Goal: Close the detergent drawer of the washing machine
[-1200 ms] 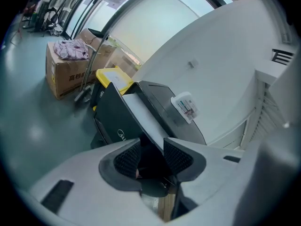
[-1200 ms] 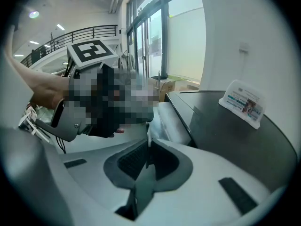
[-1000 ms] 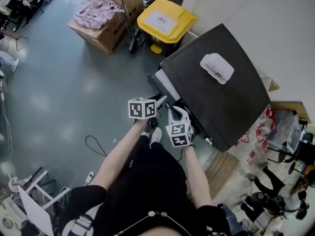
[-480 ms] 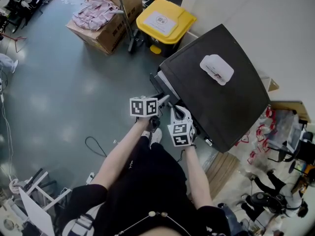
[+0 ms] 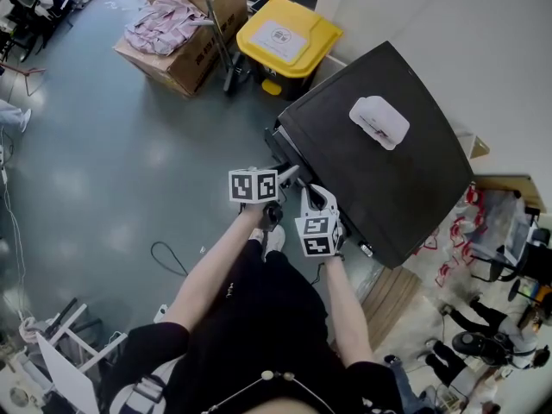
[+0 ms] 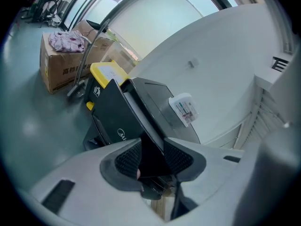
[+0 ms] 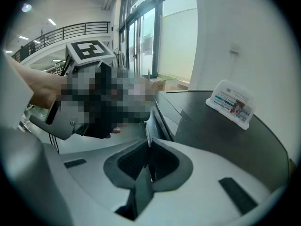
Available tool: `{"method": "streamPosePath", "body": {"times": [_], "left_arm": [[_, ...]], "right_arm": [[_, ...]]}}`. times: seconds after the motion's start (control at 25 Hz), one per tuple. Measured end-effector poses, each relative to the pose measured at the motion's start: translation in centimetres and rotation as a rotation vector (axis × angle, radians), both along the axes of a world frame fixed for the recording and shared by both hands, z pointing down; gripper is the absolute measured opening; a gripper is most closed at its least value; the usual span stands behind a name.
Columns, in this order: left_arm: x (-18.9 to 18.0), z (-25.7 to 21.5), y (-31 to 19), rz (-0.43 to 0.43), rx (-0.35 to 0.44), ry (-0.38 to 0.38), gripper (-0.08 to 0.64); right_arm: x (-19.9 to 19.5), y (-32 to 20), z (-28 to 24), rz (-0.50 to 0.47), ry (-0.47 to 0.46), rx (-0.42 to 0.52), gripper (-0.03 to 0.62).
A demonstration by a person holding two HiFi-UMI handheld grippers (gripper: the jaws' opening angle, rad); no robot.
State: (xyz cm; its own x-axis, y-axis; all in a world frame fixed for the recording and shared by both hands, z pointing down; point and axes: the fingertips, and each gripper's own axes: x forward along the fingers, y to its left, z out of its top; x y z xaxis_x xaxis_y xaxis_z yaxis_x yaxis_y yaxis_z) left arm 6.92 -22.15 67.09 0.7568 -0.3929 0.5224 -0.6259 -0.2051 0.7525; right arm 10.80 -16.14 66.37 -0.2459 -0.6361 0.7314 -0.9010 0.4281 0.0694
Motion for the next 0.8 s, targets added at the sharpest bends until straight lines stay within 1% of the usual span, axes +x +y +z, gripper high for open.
{"method": "streamPosePath", "body": {"times": [0.16,0.44,0.8], "left_arm": [[-0.04,0.01,0.00,-0.010,-0.014,0.028,0.141],[0.04,0.11,-0.14,-0.013,-0.018,0.021,0.141],[0.76,-0.20,-0.76,-0.008,-0.018,0.031,0.141]], "right_arm": [[-0.01,0.00,-0.10,0.017,0.004,0.002,0.035],[0.00,0.11,0.10,0.029,0.005,-0.008,0.035],[0.75,-0.76,-0.24,0.055,0.022,0.008,0.035]]}}
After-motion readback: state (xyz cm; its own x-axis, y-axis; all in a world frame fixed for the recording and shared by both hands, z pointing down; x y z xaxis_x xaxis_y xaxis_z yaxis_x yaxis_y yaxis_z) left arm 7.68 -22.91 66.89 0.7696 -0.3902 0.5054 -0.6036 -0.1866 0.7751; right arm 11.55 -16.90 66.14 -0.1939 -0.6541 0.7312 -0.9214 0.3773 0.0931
